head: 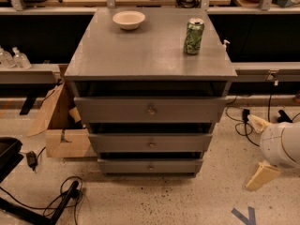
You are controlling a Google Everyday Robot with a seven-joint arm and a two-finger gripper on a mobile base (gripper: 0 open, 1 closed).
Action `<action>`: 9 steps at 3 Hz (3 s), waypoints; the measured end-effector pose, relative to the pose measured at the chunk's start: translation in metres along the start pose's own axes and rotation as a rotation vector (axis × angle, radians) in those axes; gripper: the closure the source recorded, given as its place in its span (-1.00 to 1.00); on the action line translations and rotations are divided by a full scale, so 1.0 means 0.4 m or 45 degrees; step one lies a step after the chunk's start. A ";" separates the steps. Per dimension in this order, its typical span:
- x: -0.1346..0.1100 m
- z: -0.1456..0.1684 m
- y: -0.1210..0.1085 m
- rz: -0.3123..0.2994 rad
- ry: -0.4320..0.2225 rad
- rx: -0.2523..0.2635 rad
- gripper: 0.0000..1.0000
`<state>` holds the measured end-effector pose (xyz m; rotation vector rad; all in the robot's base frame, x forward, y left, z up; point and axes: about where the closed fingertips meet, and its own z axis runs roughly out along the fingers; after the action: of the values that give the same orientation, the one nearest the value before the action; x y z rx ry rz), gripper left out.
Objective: Open middle drawer
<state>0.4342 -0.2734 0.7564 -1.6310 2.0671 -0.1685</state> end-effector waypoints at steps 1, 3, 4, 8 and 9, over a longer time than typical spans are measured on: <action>-0.026 0.031 0.001 -0.042 0.026 -0.001 -1.00; -0.082 0.409 -0.001 -0.233 -0.011 -0.105 -1.00; -0.067 0.586 0.011 -0.276 -0.015 -0.181 -1.00; -0.190 0.877 -0.060 -0.410 -0.146 -0.233 -1.00; -0.200 0.941 -0.082 -0.456 -0.073 -0.221 -1.00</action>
Offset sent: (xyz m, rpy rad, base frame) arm 0.0841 0.0746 -0.1279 -0.0424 0.0273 0.1946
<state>0.6455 -0.1306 0.4667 -2.0788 1.7730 -0.0633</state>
